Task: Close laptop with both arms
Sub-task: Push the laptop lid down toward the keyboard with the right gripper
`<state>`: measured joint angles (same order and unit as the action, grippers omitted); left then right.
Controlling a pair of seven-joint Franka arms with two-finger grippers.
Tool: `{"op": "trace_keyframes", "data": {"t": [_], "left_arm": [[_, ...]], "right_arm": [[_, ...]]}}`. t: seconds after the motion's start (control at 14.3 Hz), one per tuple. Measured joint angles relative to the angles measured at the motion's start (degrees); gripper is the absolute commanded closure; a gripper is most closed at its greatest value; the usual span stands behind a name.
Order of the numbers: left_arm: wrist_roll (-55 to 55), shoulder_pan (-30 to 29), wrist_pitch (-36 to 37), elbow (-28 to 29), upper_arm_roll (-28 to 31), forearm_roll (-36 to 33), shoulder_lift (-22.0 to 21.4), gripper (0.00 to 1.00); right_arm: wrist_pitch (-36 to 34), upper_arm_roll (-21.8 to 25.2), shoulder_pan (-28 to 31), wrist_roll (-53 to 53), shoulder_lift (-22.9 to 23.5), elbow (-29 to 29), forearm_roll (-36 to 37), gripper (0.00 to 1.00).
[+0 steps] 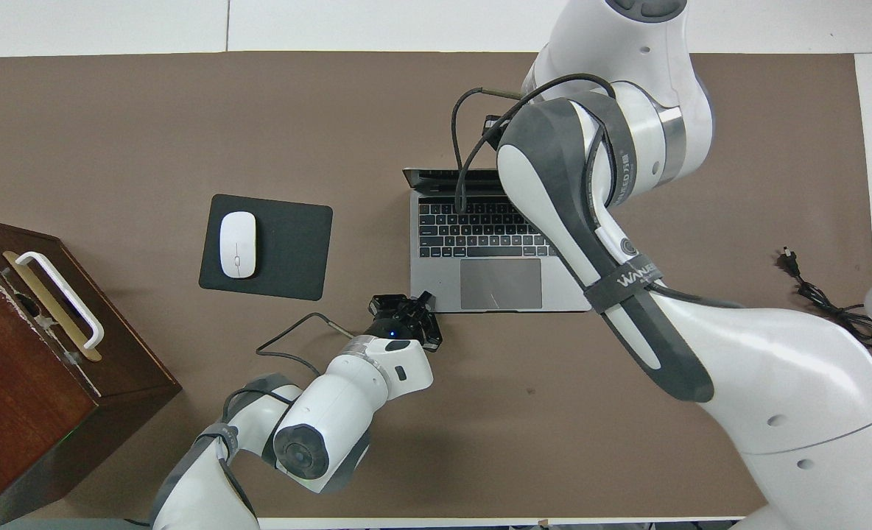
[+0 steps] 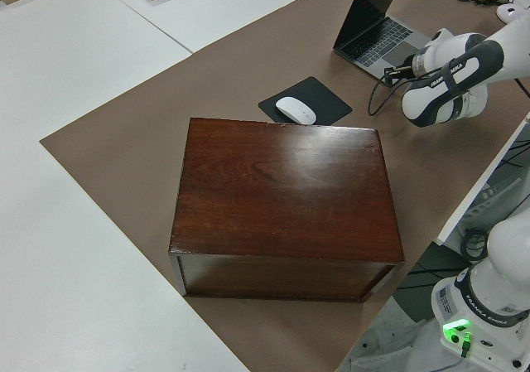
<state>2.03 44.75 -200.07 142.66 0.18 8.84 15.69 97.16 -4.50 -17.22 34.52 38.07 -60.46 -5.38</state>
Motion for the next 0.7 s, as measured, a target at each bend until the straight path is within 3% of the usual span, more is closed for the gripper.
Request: {"op": "trace_keyframes", "data": {"t": [0.35,0.7], "left_arm": [[1.08,-0.21,-0.31,-0.05,0.49,0.0,0.18,1.0],[2.65,-1.01,-0.36,-0.08,0.7,0.0,0.24,1.0]], "right_arm": [[-0.67,-0.19,0.03,0.21,-5.12,-9.71,-0.28,1.0],[7.68,-0.18,0.24,0.21,-9.29,-20.92,-3.71,1.0]]}}
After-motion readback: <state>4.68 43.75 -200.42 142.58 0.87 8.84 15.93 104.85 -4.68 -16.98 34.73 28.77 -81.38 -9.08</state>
